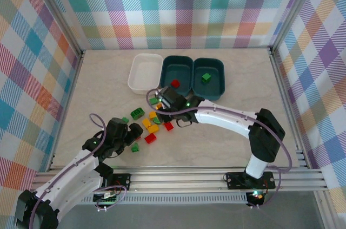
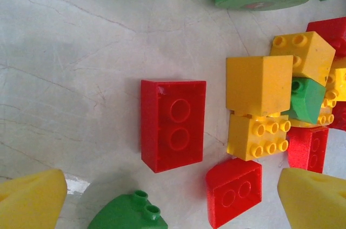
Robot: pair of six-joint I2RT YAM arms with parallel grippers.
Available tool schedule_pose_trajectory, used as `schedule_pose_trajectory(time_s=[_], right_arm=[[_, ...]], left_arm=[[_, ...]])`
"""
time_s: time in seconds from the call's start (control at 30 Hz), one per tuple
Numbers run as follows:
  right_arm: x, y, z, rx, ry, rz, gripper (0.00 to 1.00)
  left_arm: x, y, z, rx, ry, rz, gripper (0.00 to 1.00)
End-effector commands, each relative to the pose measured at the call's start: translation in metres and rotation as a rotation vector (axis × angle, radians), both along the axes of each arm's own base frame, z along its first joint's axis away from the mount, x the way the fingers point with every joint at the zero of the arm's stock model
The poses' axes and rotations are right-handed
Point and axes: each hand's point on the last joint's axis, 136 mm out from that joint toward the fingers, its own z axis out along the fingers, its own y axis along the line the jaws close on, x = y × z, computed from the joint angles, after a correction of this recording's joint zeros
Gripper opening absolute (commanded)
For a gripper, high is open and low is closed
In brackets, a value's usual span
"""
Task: Sort the legos into containers by color
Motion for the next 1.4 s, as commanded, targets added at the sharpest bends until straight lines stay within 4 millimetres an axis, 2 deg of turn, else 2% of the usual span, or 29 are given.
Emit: schedule_pose_trajectory(time_s=[0.0,0.37,0.57,0.7,0.8,0.83,0.9,0.93,1.0,1.13,1.2,1.3,1.37], right_arm=[[0.028,0.016,0.003,0.06,0.01,0.005,0.27],[0.121,0.036,-0.006,0.076,0.008,-0.031,0.26],[0.152,0.058,-0.011,0.069,0.011,0.013,0.27],[0.175,0.064,-0.025,0.067,0.032,0.005,0.28],[0.186,0.066,-0.027,0.068,0.036,0.004,0.3],[0.188,0.069,-0.026,0.073,0.029,0.012,0.32],[0.191,0.074,-0.019,0.089,0.015,0.028,0.43],[0.192,0.075,-0.013,0.098,0.006,0.031,0.49],[0.193,0.079,0.006,0.129,-0.018,0.041,0.55],[0.189,0.074,0.044,0.164,-0.068,0.038,0.57],[0.181,0.068,0.063,0.177,-0.089,0.034,0.56],[0.16,0.051,0.069,0.21,-0.07,-0.02,0.55],[0.137,0.042,0.062,0.249,-0.028,-0.073,0.54]], left_arm=[[-0.008,0.005,-0.009,0.0,0.035,0.022,1.0],[-0.005,0.005,-0.005,0.008,0.038,0.02,1.0],[-0.006,0.005,-0.002,0.033,0.055,0.005,1.0],[-0.006,0.006,0.0,0.042,0.062,0.0,1.0],[-0.007,0.006,0.0,0.04,0.067,0.0,1.0],[-0.008,0.006,0.001,0.042,0.068,-0.002,1.0],[-0.008,0.006,0.002,0.044,0.069,-0.003,1.0],[-0.008,0.006,0.003,0.042,0.065,-0.007,1.0],[-0.006,0.004,0.007,0.037,0.056,-0.017,1.0],[-0.001,-0.001,0.013,0.035,0.045,-0.036,1.0],[0.0,-0.001,0.013,0.039,0.053,-0.039,1.0],[-0.001,0.001,0.01,0.051,0.065,-0.027,1.0],[-0.001,0.012,0.01,0.085,0.059,0.018,1.0]])
